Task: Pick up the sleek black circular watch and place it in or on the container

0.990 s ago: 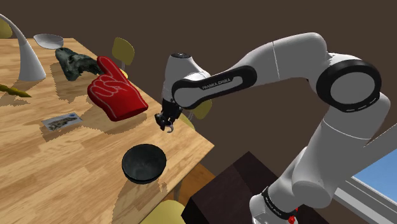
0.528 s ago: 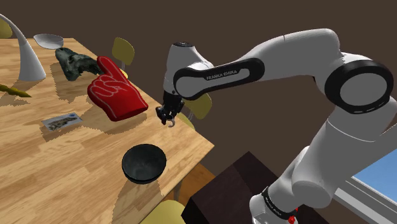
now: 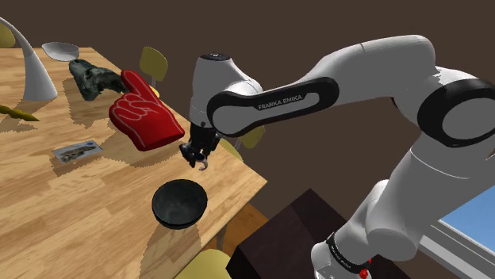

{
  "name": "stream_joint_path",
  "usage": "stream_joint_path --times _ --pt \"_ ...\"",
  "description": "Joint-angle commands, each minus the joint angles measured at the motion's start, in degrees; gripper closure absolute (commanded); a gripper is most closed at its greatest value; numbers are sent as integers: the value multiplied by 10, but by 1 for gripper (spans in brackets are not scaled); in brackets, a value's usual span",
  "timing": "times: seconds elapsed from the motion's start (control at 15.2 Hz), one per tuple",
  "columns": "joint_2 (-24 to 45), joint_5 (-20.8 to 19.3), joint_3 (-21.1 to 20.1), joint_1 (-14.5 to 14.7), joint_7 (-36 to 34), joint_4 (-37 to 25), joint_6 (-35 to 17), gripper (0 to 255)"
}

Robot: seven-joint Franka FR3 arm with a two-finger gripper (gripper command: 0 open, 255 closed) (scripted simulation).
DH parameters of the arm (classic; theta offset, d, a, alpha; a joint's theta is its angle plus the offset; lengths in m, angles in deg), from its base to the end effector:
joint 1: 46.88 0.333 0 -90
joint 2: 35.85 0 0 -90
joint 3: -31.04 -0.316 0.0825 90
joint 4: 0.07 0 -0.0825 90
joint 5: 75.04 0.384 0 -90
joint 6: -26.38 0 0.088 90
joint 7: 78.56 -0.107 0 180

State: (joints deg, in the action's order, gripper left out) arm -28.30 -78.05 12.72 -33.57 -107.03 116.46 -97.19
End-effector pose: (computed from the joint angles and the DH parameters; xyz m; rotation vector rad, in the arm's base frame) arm 0.4920 0.2963 0.3845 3.1360 0.1282 -0.0004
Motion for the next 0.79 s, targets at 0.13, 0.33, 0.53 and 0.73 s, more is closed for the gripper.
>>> stream_joint_path --times 0.13,0.33,0.53,0.73 --pt "4 -5 -22 30 -55 -9 6 255" --pt "14 -11 -37 53 -95 -22 12 255" --pt "25 -17 -36 55 -99 -11 -9 255" --pt "37 -23 -34 56 -104 -2 -30 255"
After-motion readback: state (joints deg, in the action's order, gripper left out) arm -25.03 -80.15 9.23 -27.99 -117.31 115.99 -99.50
